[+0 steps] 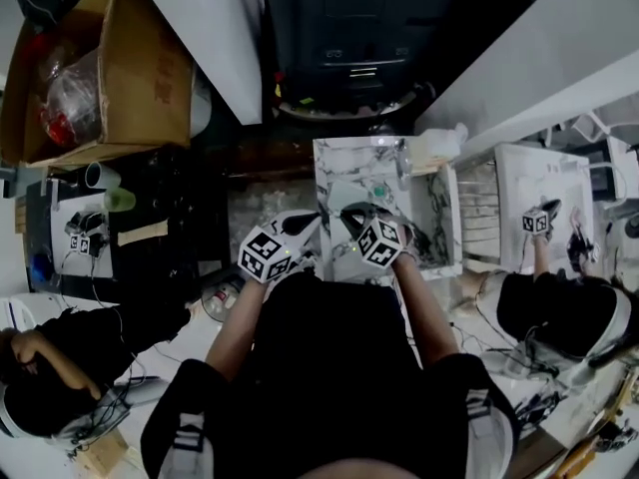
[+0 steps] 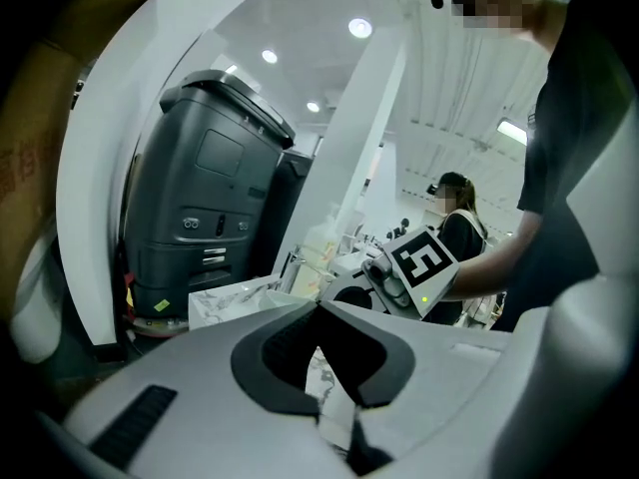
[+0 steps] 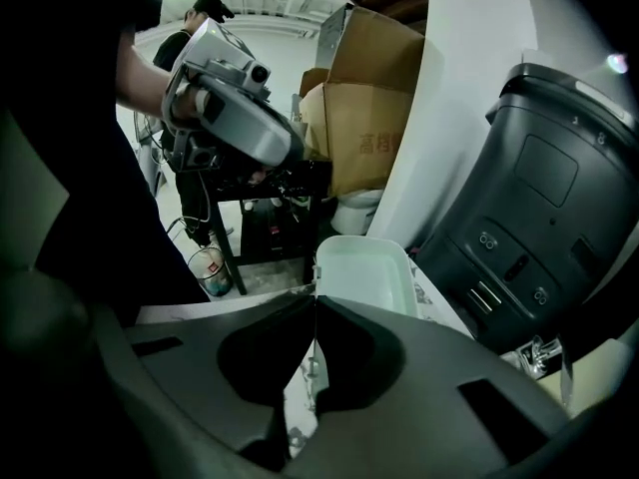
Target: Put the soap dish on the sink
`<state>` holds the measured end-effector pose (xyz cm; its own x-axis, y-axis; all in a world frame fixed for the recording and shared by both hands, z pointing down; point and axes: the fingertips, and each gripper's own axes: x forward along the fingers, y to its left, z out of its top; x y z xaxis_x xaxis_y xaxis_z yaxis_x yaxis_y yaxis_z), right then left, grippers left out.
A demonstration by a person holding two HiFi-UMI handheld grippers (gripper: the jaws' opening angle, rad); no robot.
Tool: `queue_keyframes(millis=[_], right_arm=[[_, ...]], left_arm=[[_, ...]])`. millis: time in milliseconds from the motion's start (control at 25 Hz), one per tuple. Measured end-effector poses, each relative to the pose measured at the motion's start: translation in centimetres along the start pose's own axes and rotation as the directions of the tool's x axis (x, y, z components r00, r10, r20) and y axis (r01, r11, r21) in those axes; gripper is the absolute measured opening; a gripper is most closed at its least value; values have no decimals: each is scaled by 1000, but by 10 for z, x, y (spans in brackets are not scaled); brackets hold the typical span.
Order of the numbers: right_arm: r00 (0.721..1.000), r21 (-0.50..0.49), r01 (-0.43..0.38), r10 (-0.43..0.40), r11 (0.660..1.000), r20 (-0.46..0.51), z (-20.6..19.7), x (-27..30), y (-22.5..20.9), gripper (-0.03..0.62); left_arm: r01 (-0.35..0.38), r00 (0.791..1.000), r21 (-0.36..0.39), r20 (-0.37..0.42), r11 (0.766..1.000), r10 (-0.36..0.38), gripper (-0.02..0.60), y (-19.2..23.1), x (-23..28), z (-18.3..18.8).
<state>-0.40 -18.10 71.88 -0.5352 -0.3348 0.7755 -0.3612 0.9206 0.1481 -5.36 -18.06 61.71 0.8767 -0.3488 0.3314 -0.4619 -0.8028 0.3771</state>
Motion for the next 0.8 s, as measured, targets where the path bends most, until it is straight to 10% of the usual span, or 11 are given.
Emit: queue_keyframes(millis=[800], right_arm=[[979, -225, -117, 73, 967, -192, -42, 44, -30, 0]], left_arm=[[-87, 996, -63, -17, 994, 86, 0, 8, 5, -6]])
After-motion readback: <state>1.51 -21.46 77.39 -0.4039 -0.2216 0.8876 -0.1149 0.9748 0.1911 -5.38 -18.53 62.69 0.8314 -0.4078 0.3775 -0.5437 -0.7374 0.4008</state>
